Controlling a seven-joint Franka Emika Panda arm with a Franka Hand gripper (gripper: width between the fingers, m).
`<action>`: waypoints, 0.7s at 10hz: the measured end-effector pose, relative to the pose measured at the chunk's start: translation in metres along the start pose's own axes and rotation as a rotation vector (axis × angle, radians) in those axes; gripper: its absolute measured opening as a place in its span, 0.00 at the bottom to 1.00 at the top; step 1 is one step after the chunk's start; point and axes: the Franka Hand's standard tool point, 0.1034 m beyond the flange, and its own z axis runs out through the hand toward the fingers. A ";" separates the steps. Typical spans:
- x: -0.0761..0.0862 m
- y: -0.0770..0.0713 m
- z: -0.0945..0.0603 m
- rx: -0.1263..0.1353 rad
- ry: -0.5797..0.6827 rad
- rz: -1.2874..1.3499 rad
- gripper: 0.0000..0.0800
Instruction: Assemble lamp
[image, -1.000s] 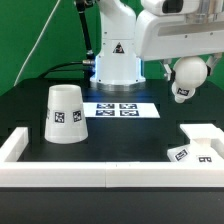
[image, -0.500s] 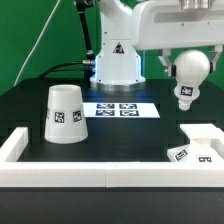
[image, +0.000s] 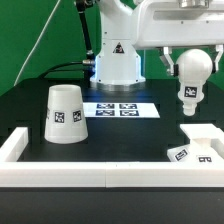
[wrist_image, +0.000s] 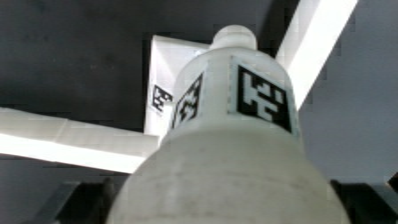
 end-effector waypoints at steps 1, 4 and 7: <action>0.011 0.006 -0.001 -0.004 0.015 -0.032 0.72; 0.029 0.012 0.001 -0.006 0.027 -0.061 0.72; 0.028 0.011 0.003 -0.006 0.023 -0.060 0.72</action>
Offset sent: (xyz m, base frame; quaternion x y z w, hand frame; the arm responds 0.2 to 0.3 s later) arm 0.0000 0.0000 0.0000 0.0000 0.0000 0.0000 1.0000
